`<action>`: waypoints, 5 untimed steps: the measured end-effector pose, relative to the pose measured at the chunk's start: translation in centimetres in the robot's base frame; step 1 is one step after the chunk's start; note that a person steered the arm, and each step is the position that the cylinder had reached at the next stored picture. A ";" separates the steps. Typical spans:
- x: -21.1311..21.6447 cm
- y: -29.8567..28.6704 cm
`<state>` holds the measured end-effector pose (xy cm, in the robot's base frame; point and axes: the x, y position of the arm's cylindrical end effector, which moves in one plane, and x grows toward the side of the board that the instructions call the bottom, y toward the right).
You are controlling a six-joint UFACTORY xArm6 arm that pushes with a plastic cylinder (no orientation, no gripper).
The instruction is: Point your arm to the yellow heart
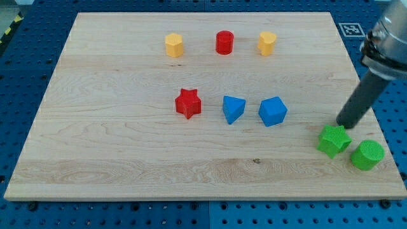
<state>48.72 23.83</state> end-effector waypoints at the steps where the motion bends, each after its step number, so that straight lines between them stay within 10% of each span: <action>1: -5.2 0.0; 5: -23.7 -6.2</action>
<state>25.05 17.63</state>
